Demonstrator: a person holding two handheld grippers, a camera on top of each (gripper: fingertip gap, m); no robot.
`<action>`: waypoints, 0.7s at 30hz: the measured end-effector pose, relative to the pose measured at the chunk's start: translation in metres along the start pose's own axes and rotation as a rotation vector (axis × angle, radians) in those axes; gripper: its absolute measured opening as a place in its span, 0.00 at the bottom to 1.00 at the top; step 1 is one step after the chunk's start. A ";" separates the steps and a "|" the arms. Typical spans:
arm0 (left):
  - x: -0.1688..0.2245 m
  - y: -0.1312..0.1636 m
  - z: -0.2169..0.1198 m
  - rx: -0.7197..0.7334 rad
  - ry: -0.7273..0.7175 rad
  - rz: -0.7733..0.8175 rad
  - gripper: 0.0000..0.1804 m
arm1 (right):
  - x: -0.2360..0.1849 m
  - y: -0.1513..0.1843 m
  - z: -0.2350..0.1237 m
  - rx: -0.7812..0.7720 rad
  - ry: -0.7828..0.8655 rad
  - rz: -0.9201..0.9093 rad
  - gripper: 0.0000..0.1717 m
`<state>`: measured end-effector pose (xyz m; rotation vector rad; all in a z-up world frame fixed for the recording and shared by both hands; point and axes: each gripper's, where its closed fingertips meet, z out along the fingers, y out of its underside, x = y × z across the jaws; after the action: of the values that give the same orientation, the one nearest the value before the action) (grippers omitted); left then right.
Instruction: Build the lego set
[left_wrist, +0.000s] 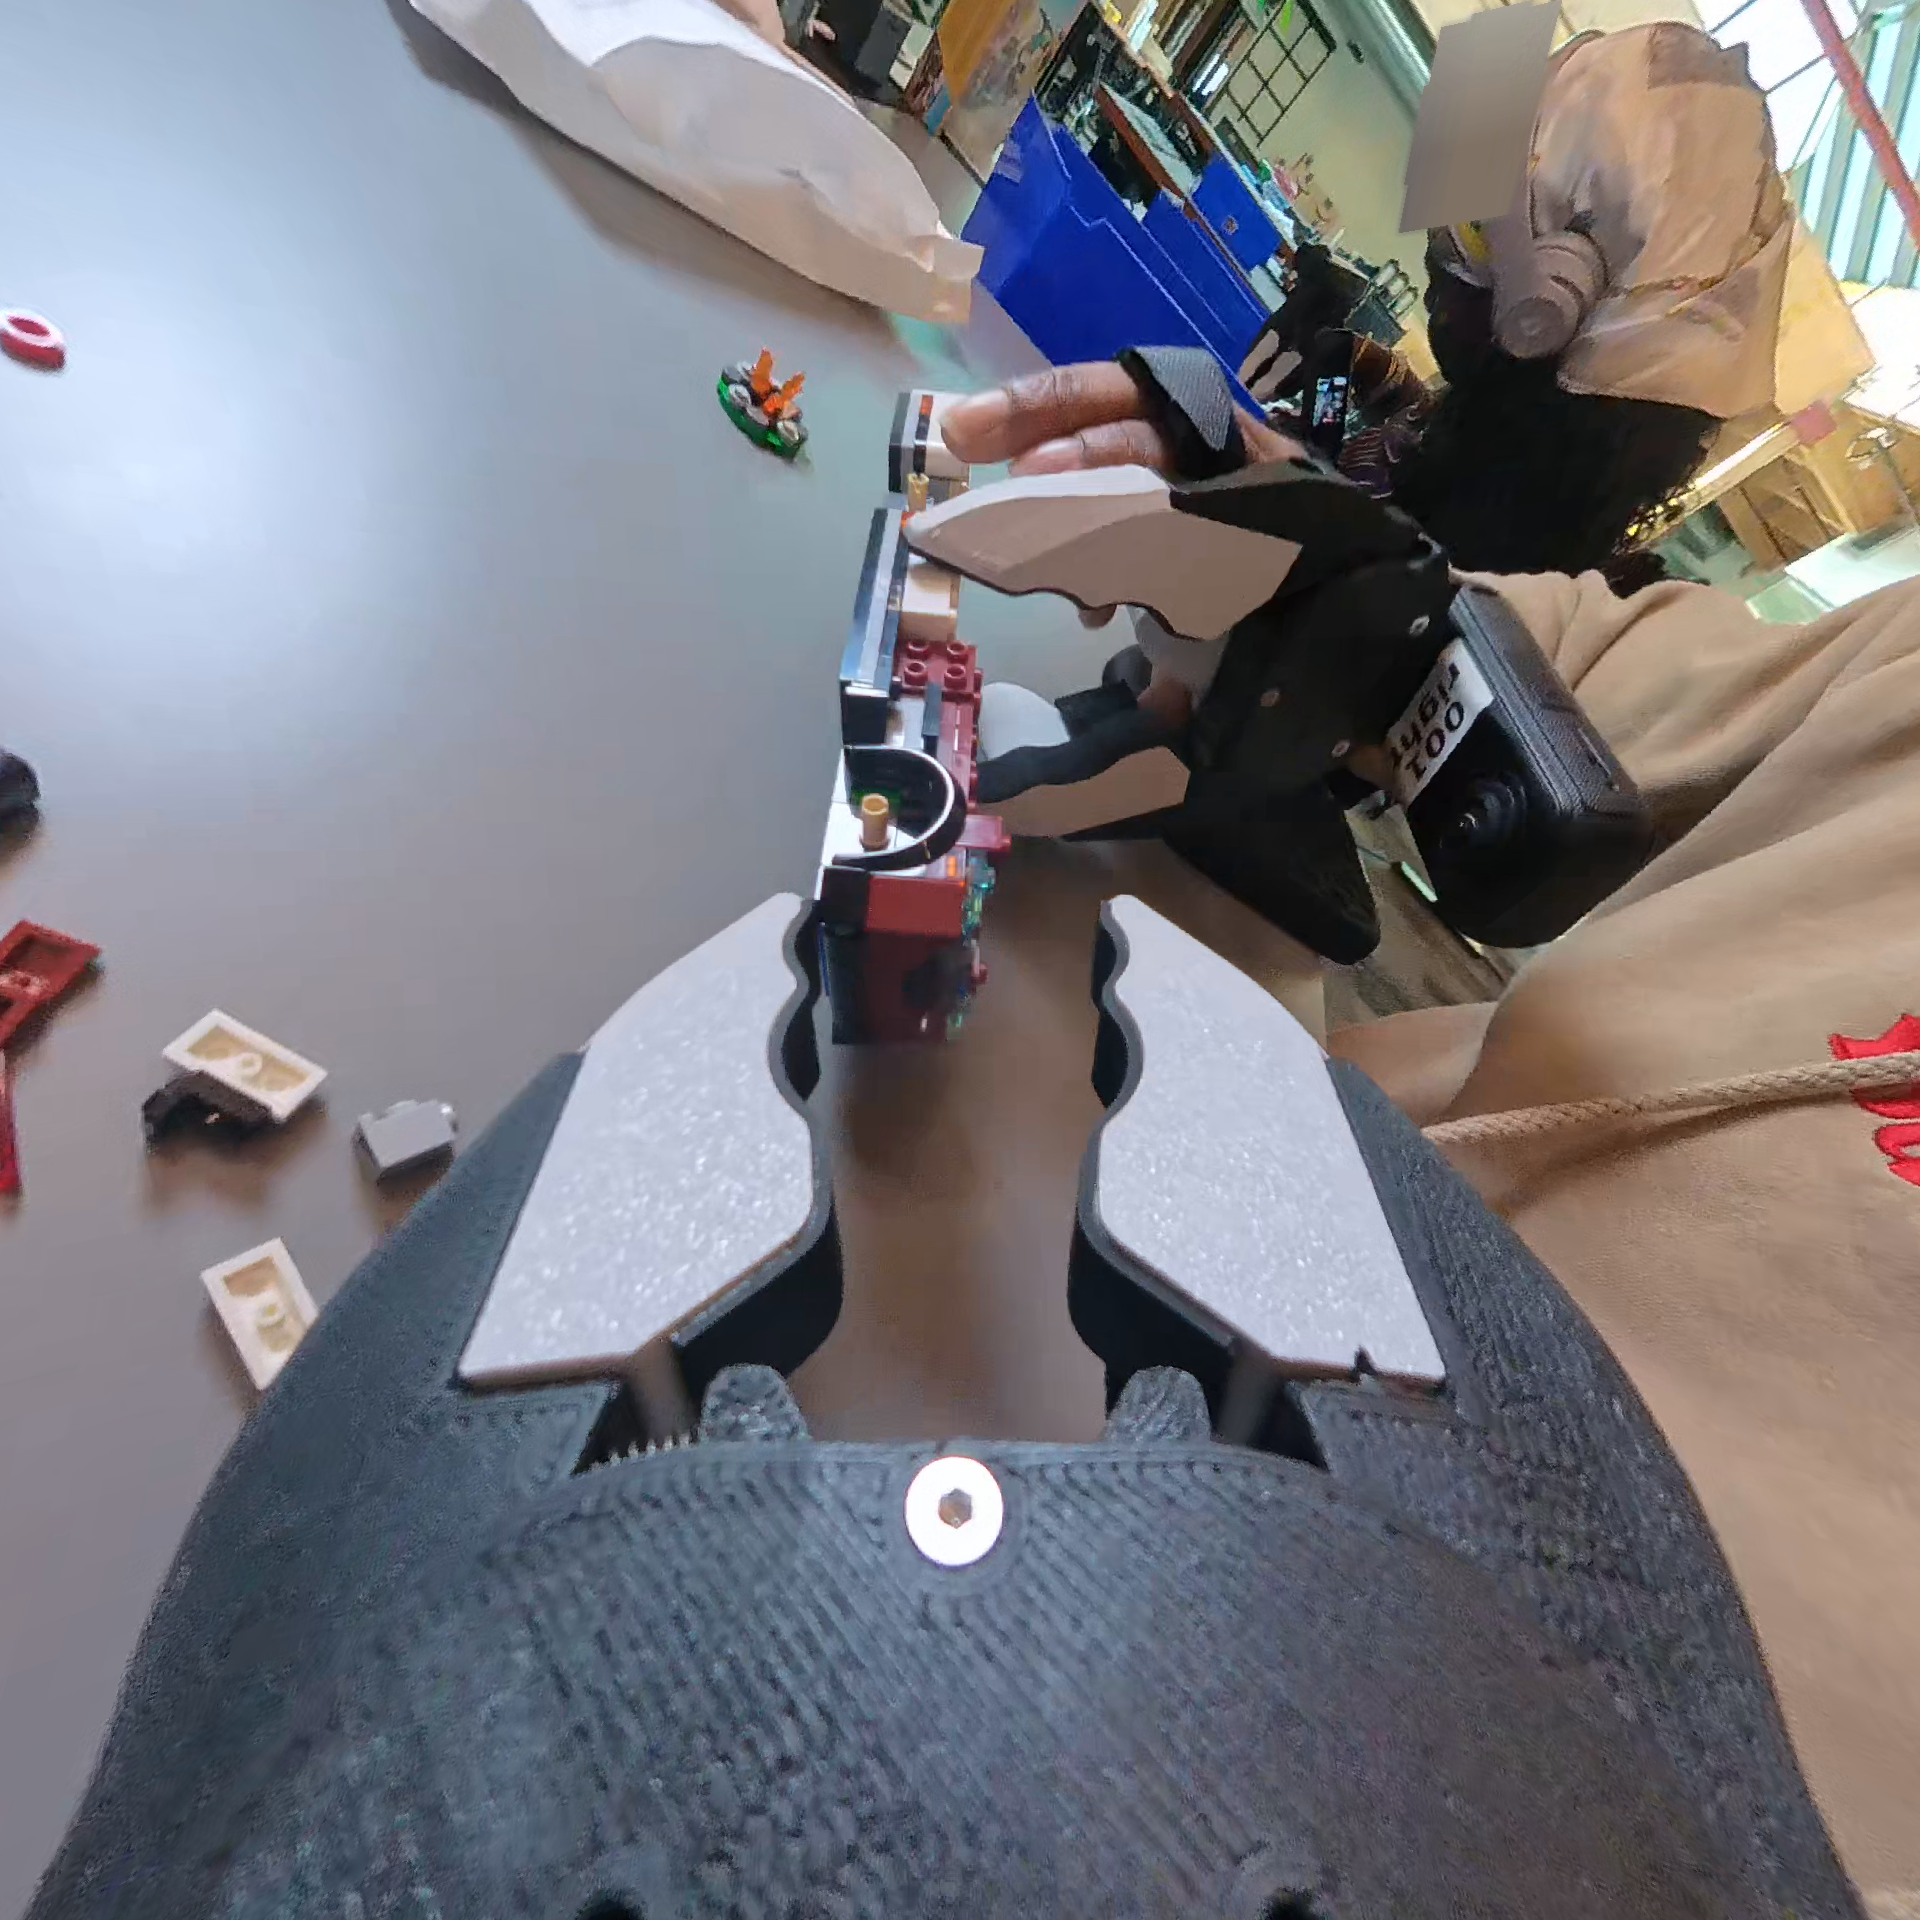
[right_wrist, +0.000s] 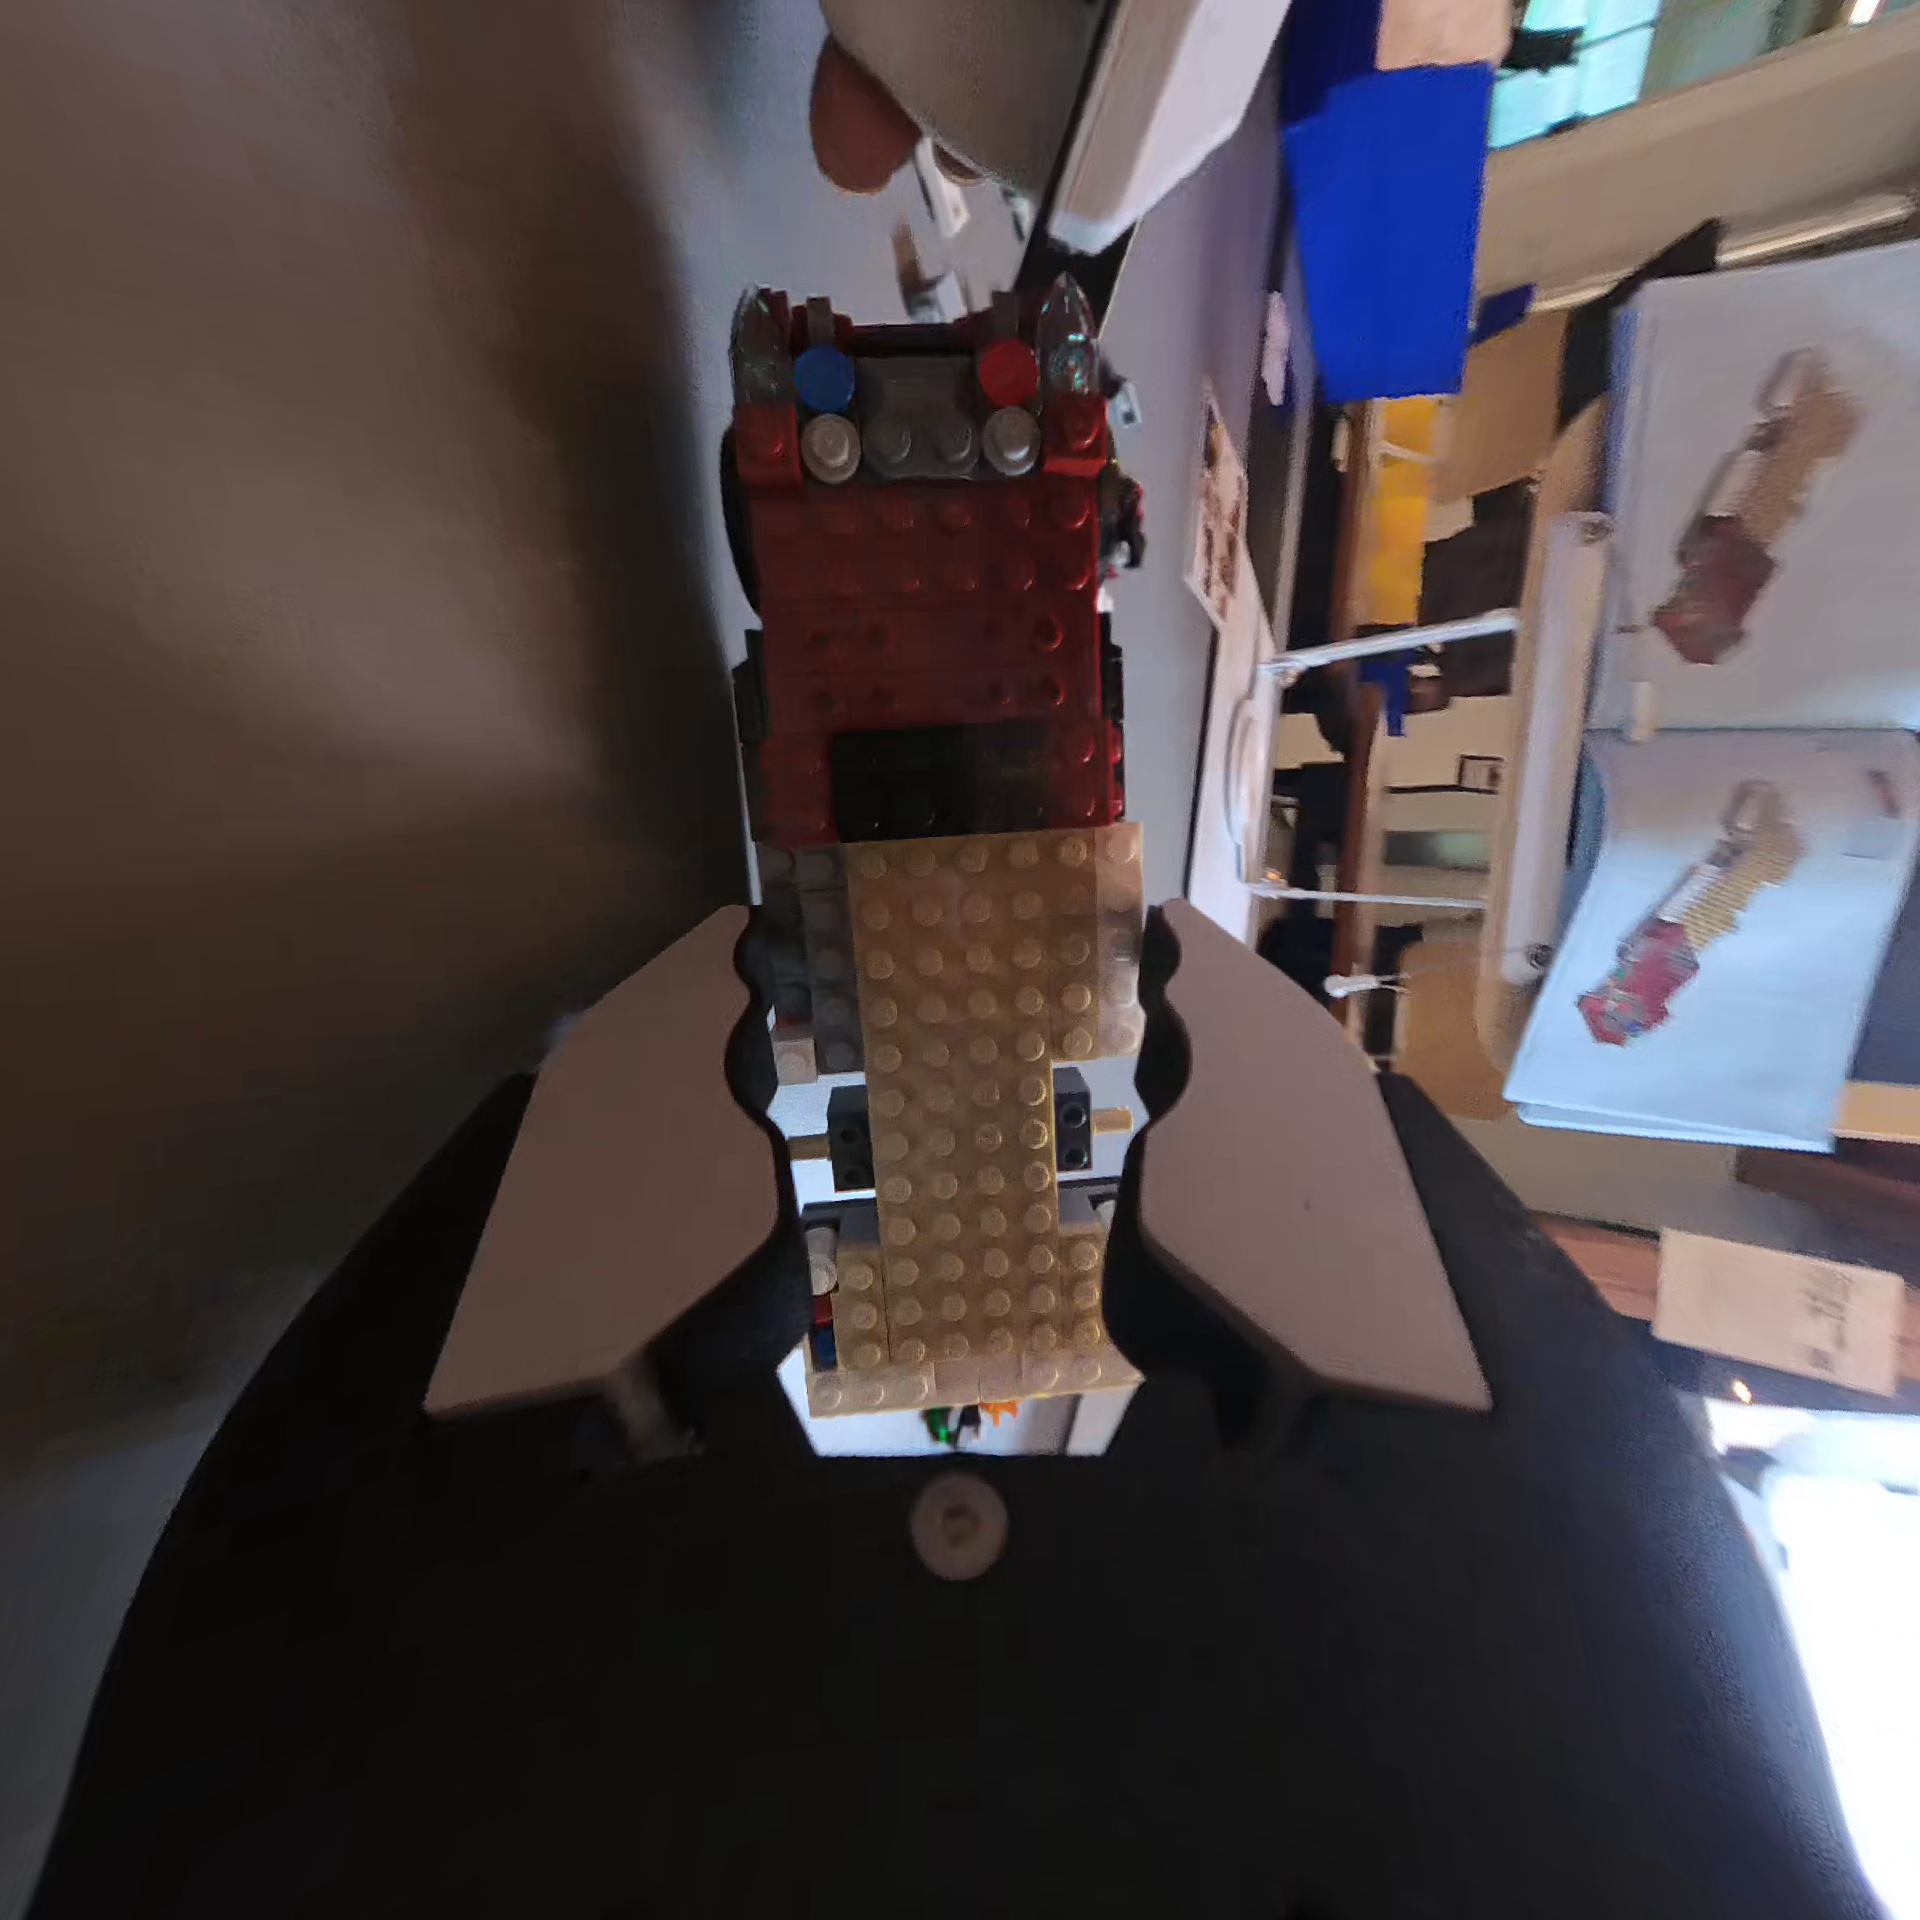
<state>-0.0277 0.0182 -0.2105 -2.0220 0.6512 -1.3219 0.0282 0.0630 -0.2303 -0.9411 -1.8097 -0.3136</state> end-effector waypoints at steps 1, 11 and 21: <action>0.000 -0.002 0.001 0.007 -0.014 0.032 0.26 | 0.000 0.000 -0.002 -0.003 0.038 0.009 0.40; 0.005 -0.008 0.007 0.027 -0.098 0.226 0.18 | 0.001 -0.002 -0.011 0.017 0.169 0.008 0.40; 0.008 -0.008 0.004 0.044 -0.098 0.274 0.17 | 0.002 -0.004 -0.011 0.024 0.199 0.000 0.40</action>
<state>-0.0202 0.0194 -0.2013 -1.8717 0.8139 -1.0612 0.0320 0.0548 -0.2226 -0.8619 -1.6284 -0.3712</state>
